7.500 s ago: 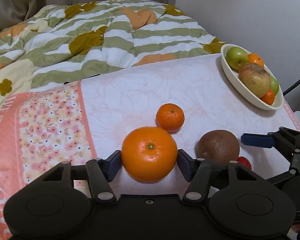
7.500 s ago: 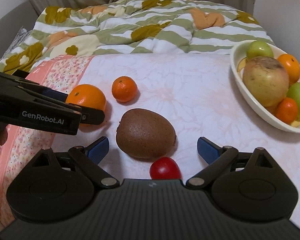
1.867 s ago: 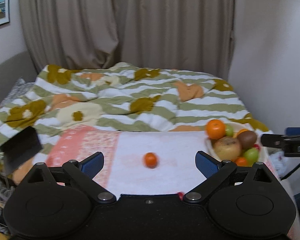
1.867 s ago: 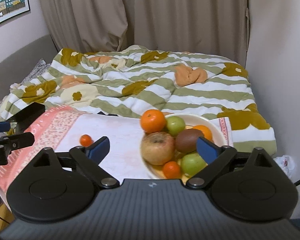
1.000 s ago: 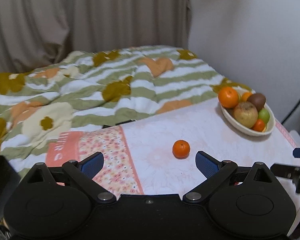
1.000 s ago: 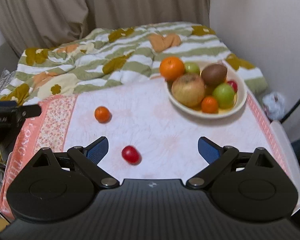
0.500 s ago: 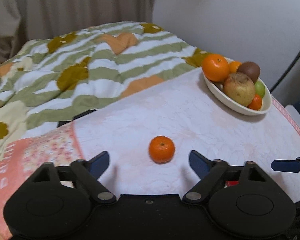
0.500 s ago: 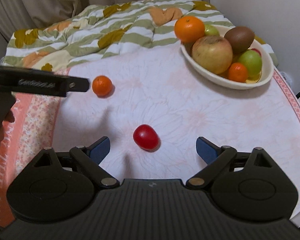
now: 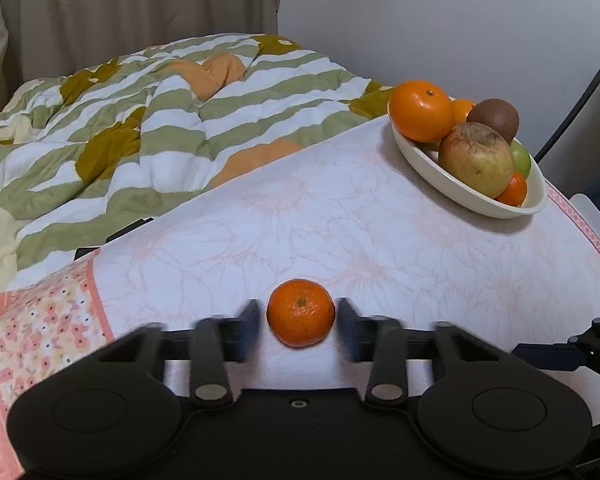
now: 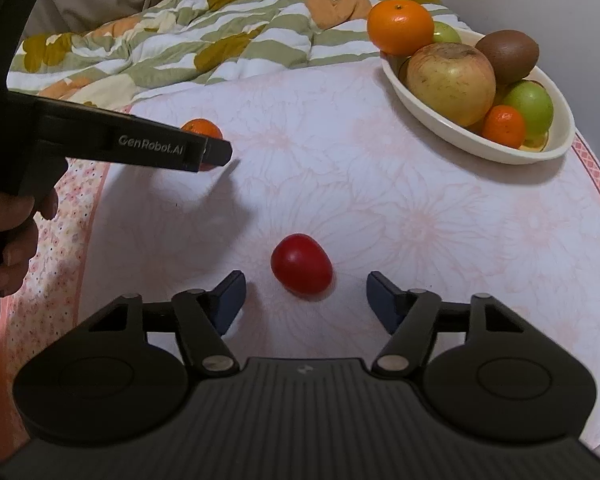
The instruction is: Organize fruits
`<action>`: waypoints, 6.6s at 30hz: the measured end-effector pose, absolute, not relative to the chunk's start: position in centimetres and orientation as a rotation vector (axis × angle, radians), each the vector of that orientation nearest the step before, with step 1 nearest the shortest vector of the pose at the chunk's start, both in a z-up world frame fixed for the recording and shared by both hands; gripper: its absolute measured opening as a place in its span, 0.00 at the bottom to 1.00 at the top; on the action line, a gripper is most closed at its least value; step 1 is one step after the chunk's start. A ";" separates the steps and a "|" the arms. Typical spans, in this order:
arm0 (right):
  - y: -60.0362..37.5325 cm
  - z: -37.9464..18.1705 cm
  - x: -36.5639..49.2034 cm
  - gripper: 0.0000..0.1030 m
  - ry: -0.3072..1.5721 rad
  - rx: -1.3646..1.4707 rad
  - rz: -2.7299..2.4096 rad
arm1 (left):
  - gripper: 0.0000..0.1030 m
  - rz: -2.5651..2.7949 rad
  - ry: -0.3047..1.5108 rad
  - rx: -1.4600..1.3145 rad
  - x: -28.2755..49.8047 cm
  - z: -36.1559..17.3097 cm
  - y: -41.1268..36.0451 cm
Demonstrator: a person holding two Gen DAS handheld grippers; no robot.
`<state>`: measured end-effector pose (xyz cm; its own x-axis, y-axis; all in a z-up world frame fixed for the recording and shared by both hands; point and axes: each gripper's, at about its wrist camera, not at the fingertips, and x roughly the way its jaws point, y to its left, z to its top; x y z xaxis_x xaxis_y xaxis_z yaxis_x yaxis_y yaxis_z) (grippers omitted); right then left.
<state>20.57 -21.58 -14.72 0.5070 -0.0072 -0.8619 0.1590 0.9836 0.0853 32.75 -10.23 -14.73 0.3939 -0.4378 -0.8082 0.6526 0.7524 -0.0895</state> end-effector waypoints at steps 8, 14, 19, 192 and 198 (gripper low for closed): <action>-21.6 -14.7 21.1 0.65 1.029 0.132 -0.087 | 0.39 -0.680 0.930 0.286 31.9 -14.7 -9.5; -21.4 -14.8 21.3 0.49 1.014 0.118 -0.069 | 0.39 -0.656 0.934 0.285 30.9 -14.6 -8.5; -21.5 -14.4 21.2 0.47 1.003 0.123 -0.064 | 0.38 -0.639 0.942 0.268 29.9 -14.1 -7.9; -32.8 2.3 6.2 1.00 0.741 0.053 -0.015 | 0.98 -0.072 0.606 0.040 5.5 3.5 -8.5; -32.9 2.2 6.3 1.00 0.745 0.053 -0.015 | 0.98 -0.066 0.607 0.038 5.5 3.5 -8.5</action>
<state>6.34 -32.91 2.25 0.7352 0.0050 -0.6778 0.0324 0.9986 0.0424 5.51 -8.49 3.54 0.8194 -0.0505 -0.5710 0.0731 0.9972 0.0168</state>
